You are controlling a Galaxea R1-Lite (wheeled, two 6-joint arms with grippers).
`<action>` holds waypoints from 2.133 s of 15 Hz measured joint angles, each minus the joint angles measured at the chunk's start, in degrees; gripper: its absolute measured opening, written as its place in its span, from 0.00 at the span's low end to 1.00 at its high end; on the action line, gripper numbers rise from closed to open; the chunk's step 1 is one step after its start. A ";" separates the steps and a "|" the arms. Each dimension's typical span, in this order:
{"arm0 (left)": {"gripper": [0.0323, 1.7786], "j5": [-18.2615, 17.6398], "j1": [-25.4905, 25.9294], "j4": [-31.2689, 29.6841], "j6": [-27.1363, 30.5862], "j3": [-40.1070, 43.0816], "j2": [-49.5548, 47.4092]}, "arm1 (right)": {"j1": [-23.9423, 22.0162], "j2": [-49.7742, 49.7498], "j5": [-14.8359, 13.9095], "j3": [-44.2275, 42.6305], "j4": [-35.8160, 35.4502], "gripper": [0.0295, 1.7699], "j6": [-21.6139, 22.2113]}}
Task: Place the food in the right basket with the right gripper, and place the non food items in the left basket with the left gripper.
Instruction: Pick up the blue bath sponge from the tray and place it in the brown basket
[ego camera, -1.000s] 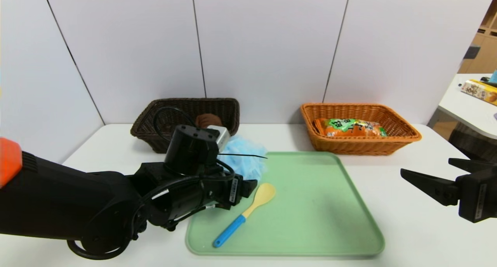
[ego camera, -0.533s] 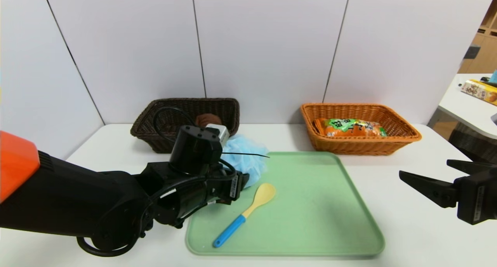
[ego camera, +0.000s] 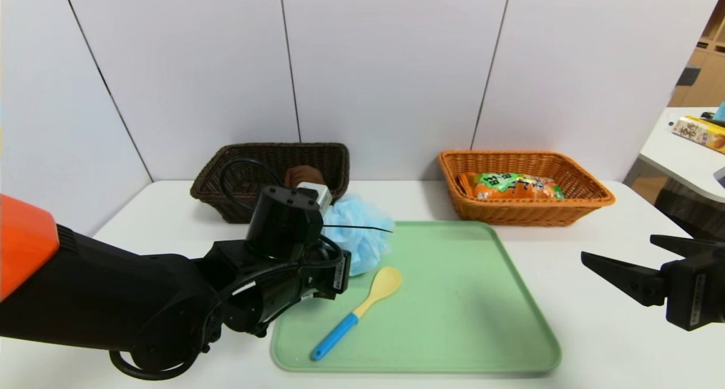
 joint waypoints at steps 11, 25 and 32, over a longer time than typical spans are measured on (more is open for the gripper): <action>0.02 1.27 -4.52 1.33 5.69 -0.94 -8.51 | 0.22 -0.01 0.00 0.79 0.04 0.96 0.00; 0.02 3.99 9.33 8.74 16.98 -17.88 -14.52 | 1.02 -0.15 -0.07 0.57 0.02 0.96 -0.90; 0.02 0.96 18.97 16.76 17.73 -20.74 -11.81 | 1.22 -0.34 -0.07 0.50 0.04 0.96 -1.18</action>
